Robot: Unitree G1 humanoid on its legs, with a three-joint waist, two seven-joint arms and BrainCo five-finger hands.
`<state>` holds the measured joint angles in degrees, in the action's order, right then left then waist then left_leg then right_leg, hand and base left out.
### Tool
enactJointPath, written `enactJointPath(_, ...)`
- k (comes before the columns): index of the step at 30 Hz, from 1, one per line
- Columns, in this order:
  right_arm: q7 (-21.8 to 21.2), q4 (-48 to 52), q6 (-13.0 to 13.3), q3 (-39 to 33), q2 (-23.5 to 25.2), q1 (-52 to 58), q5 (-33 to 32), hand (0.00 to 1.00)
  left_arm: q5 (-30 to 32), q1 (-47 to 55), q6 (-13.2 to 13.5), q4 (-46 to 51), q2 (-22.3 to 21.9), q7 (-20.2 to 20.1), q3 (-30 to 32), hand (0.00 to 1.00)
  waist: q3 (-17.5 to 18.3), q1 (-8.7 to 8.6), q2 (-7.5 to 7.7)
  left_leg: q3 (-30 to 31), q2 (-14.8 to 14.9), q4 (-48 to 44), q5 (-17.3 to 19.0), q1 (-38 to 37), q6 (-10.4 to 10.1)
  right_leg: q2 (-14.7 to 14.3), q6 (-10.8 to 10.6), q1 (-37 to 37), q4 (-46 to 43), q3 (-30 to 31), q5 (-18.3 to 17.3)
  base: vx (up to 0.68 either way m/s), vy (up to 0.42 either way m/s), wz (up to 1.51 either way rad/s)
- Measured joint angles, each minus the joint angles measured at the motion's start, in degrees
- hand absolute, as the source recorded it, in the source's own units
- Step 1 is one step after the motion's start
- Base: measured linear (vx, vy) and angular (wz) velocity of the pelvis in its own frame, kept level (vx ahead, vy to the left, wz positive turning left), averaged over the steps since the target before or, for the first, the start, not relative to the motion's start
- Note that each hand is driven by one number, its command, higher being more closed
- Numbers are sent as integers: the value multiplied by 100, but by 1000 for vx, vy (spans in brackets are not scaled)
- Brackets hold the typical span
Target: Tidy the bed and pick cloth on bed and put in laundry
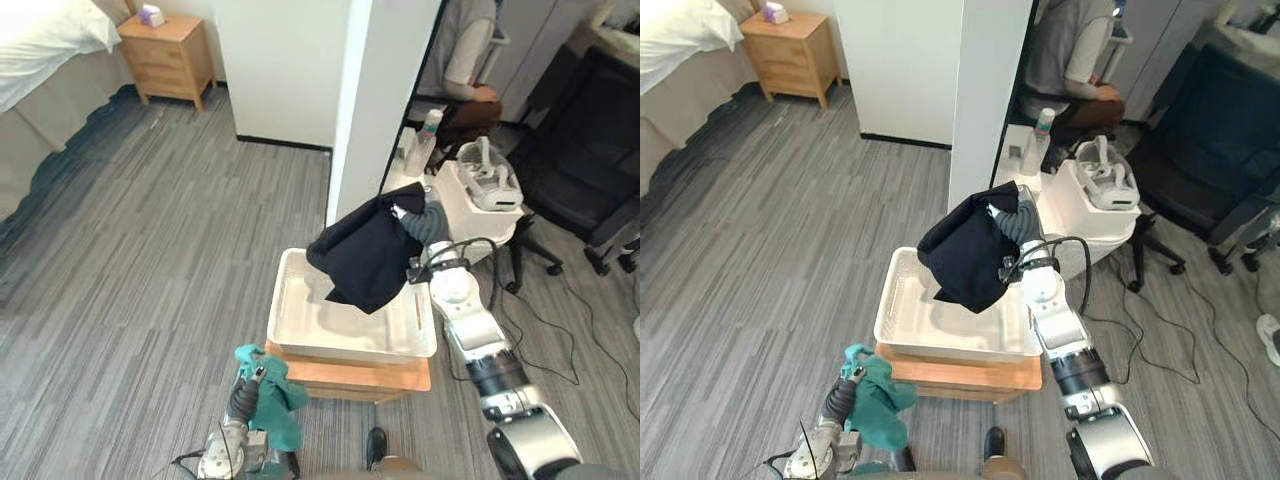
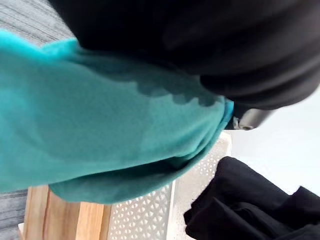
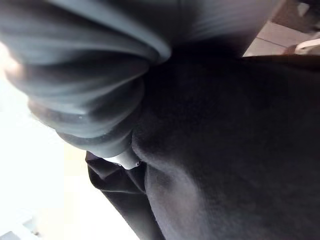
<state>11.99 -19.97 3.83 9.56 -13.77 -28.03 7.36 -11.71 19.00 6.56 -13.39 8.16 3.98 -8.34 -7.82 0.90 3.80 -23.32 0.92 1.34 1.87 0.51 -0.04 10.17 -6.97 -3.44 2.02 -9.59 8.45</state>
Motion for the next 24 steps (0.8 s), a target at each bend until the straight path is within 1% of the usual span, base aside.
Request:
enactJointPath(1, -12, -260, -60, -11, -16, 2, 0, 100, -176, 0, 9, 177, 19, -73, -1, 100, -52, -10, -87, 63, -5, 60, -65, 21, 11, -1, 5, 0, 20, -19, -4, -25, -40, 18)
enactJointPath(2, -18, -378, -82, -27, -17, 14, -1, 100, -249, 1, 21, 278, 19, -117, -1, 100, -79, -17, -130, 91, -5, 87, -94, 31, 11, -5, 13, -5, 21, -38, -8, -15, -37, 25)
enactJointPath(3, -43, -493, -159, -72, -16, 96, -2, 100, -400, 1, 44, 497, 20, -165, 9, 100, -116, -23, -189, 130, -6, 115, -134, 63, -10, -6, 43, -18, 28, -71, -28, -13, -30, 14)
enactJointPath(5, -85, -601, -201, -96, -13, 216, -7, 100, -653, 1, 121, 709, 20, -223, 85, 100, -155, -21, -252, 133, -8, 198, -193, 55, -24, -18, 45, -21, 71, -78, -29, -22, -41, 5)
enactJointPath(6, -92, -603, -200, -159, 12, 328, -8, 0, -746, -17, 145, 770, 13, -267, 196, 100, -165, -23, -269, 132, -16, 247, -233, 55, -18, -21, 45, -21, 113, -76, -29, -23, -42, 0)
enactJointPath(10, -93, -751, -198, -303, 91, 515, -13, 0, -932, -17, 159, 887, 15, -261, 453, 100, -214, -113, -349, 112, -32, 383, -304, -18, -41, -32, 45, -22, 128, -43, -30, -22, -20, -4)
enactJointPath(11, -94, -861, -198, -296, 135, 527, -11, 0, -1030, -17, 160, 938, 25, -262, 492, 100, -224, -175, -367, 112, -39, 428, -325, -38, -42, -33, 47, -22, 129, -31, -30, -36, -9, -5)
enactJointPath(12, -94, -894, -198, -295, 160, 582, -6, 0, -1196, -39, 159, 1047, 28, -267, 509, 100, -234, -191, -383, 107, -40, 431, -325, -47, -43, -33, 47, -22, 129, -15, -31, -32, -9, -5)
enactJointPath(14, -93, -894, -198, -295, 180, 624, -5, 0, -1327, -46, 189, 1231, 28, -267, 538, 100, -246, -192, -403, 92, -40, 431, -325, -55, -43, -33, 47, -22, 129, 6, -31, -26, -11, -5)
enactJointPath(15, -89, -891, -197, -293, 198, 625, 9, 0, -1446, -123, 280, 1402, 26, -255, 625, 100, -259, -202, -427, 87, -40, 431, -328, -61, -48, -33, 47, -21, 129, 10, -31, -31, -18, -1)
enactJointPath(17, -86, -886, -197, -277, 216, 635, 107, 0, -1571, -335, 303, 1731, 26, -236, 839, 100, -271, -221, -447, 88, -42, 434, -330, -77, -51, -31, 45, 15, 146, -28, -32, -23, -19, 6)
enactJointPath(19, -80, -677, -190, -221, 220, 811, 476, 0, -1753, -731, 526, 2138, 32, -153, 1098, 100, -272, -230, -457, 116, -39, 436, -334, -149, -56, -29, 43, 134, 167, -108, -33, -15, -19, 13)
enactJointPath(20, -79, -609, -188, -185, 220, 855, 539, 0, -1813, -816, 589, 2245, 37, -125, 1153, 100, -272, -240, -458, 120, -39, 437, -334, -169, -56, -28, 43, 158, 172, -121, -33, -15, -11, 8)
enactJointPath(21, -79, -489, -166, -149, 231, 940, 679, 0, -1929, -973, 707, 2428, 86, -116, 1223, 100, -272, -283, -458, 116, -40, 440, -333, -206, -55, -27, 43, 194, 177, -125, -33, 0, 0, 0)
enactJointPath(24, -82, -310, -139, -18, 236, 999, 696, 0, -2034, -1352, 915, 2670, 320, -114, 1337, 100, -265, -326, -460, 91, -42, 442, -332, -250, -54, -27, 43, 224, 182, -124, -32, 1, -6, -3)
